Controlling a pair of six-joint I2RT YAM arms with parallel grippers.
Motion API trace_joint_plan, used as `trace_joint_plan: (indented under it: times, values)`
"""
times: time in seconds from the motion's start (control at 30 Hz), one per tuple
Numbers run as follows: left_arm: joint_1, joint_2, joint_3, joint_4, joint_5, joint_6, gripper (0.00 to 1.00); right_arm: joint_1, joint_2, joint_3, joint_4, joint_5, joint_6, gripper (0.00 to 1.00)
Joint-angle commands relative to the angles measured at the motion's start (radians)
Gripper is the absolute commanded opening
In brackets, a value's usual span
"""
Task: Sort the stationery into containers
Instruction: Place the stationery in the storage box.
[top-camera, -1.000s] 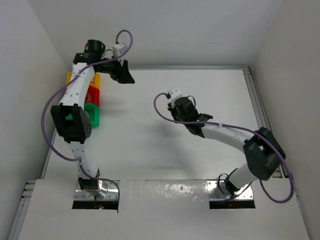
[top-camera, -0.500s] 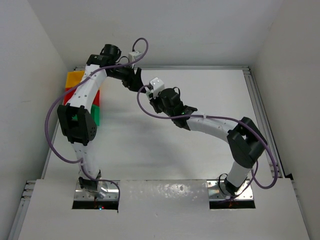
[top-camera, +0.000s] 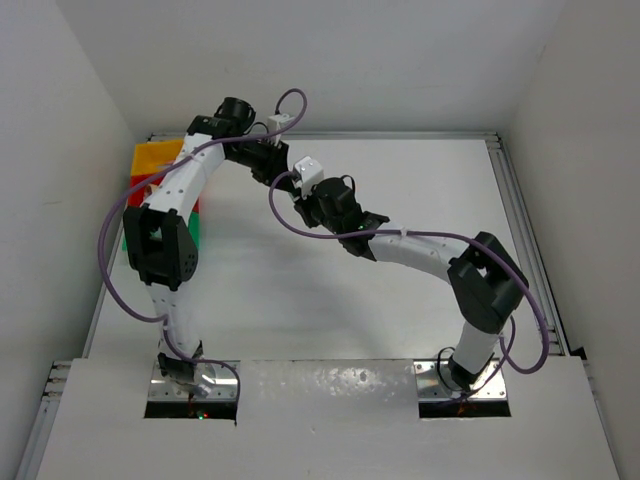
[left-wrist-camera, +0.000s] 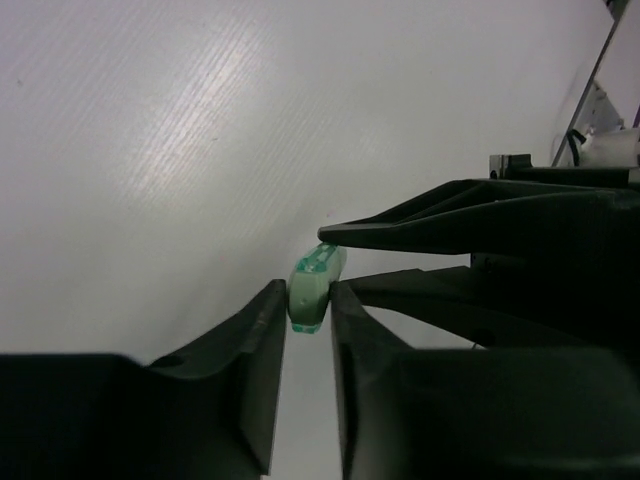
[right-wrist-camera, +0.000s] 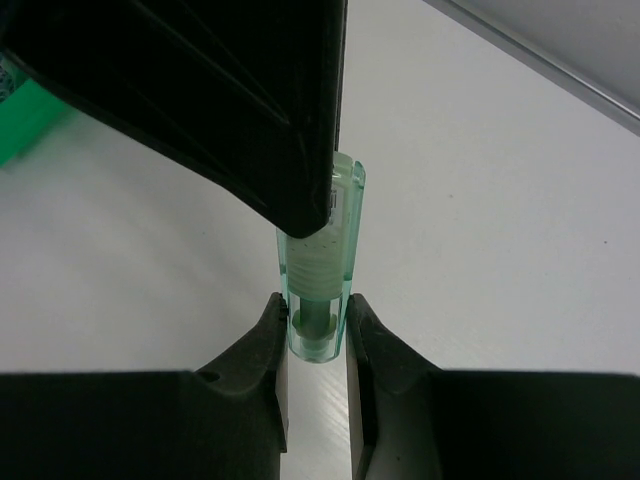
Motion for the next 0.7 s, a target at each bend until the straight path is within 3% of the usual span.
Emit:
trace_joint_plan:
  times: [0.0,0.07,0.1,0.3,0.37,0.43,0.5,0.67]
  values:
    - [-0.009,0.006,0.014,0.004,-0.004,-0.003,0.15,0.005,0.004,0.057,0.071,-0.002,0.009,0.0]
    - [-0.007,0.009,0.014,0.013,0.001,-0.017,0.08,0.008,0.008,0.062,0.073,-0.006,0.013,0.0]
    - [-0.007,0.009,0.014,0.018,0.004,-0.025,0.0,0.008,0.013,0.063,0.073,-0.007,0.012,0.0]
    - [-0.006,0.012,-0.006,0.036,0.021,-0.042,0.0,0.008,0.018,0.057,0.08,-0.014,0.027,0.02]
    - [0.011,0.012,-0.008,0.05,0.005,-0.051,0.0,0.007,0.016,0.052,0.08,-0.008,0.029,0.57]
    - [0.057,0.012,0.015,0.061,-0.008,-0.055,0.0,0.005,0.011,0.046,0.076,0.012,0.03,0.98]
    - [0.106,0.018,0.076,0.066,-0.03,-0.062,0.0,0.004,0.002,0.04,0.047,0.053,0.03,0.99]
    - [0.385,0.069,0.228,0.137,-0.004,-0.135,0.0,-0.004,-0.116,-0.107,0.03,0.092,0.047,0.99]
